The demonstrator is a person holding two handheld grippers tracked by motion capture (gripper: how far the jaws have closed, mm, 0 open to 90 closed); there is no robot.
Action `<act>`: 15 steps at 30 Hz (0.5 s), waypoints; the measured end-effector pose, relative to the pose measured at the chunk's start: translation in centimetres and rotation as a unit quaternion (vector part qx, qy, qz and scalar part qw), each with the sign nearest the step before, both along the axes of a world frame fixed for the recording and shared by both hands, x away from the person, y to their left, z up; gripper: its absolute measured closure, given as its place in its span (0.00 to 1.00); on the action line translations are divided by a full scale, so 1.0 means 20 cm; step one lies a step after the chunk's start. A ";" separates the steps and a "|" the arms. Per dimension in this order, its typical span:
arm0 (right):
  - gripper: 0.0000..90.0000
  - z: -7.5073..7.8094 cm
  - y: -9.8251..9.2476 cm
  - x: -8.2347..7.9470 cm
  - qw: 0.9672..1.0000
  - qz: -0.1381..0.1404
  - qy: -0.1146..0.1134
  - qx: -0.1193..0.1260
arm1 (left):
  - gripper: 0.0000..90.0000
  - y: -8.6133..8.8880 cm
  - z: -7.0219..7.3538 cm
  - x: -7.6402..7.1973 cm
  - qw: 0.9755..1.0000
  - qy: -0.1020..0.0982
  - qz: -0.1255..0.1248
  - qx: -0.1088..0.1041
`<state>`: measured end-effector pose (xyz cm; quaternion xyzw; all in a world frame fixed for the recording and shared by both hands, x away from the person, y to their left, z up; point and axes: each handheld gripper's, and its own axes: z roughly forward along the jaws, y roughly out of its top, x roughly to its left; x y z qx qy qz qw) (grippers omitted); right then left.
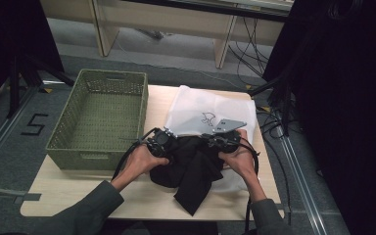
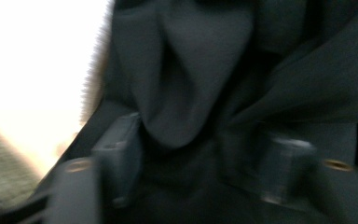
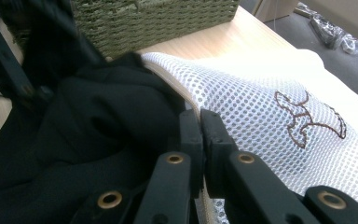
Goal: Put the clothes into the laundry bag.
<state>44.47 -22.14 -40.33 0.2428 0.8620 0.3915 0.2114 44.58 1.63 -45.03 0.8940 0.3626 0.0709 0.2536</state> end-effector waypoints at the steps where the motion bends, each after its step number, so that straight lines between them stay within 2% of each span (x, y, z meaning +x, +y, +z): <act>1: 0.99 0.00 0.00 0.00 1.000 0.005 -0.003 -0.002 | 0.64 -0.01 -0.03 0.00 1.000 0.000 -0.008 0.000; 2: 0.99 0.00 0.00 0.00 1.000 0.005 -0.003 -0.002 | 0.64 -0.01 -0.05 0.01 1.000 -0.005 -0.013 0.000; 3: 0.99 0.00 0.00 0.00 1.000 0.006 -0.004 -0.002 | 0.74 -0.02 -0.06 0.00 1.000 -0.025 -0.012 -0.004; 4: 0.99 0.00 -0.01 0.00 1.000 0.006 -0.003 -0.001 | 0.86 -0.01 -0.05 0.00 0.999 -0.033 -0.015 -0.004; 5: 0.99 0.00 -0.01 0.01 1.000 0.008 -0.008 -0.002 | 0.90 -0.01 -0.03 -0.02 0.999 -0.048 -0.023 -0.009; 6: 0.99 0.00 -0.01 0.00 1.000 -0.003 0.001 0.002 | 0.92 -0.01 -0.01 -0.03 0.998 -0.055 -0.025 -0.019; 8: 0.99 0.00 -0.01 0.00 1.000 -0.002 -0.001 0.005 | 0.93 0.00 0.04 -0.05 0.997 -0.063 -0.032 -0.039; 9: 0.99 0.00 -0.01 0.00 1.000 -0.002 0.004 0.002 | 0.94 0.00 0.08 -0.07 0.994 -0.066 -0.034 -0.076; 11: 0.99 0.00 0.00 0.01 1.000 0.006 -0.001 0.002 | 0.94 -0.03 0.13 -0.08 0.992 -0.062 -0.046 -0.102; 13: 0.99 0.00 0.01 0.00 1.000 0.004 0.002 0.004 | 0.94 -0.08 0.16 -0.07 0.990 -0.072 -0.062 -0.100; 15: 0.99 0.00 0.02 0.00 1.000 0.007 0.002 0.002 | 0.94 -0.17 0.11 0.00 0.991 -0.064 -0.045 -0.107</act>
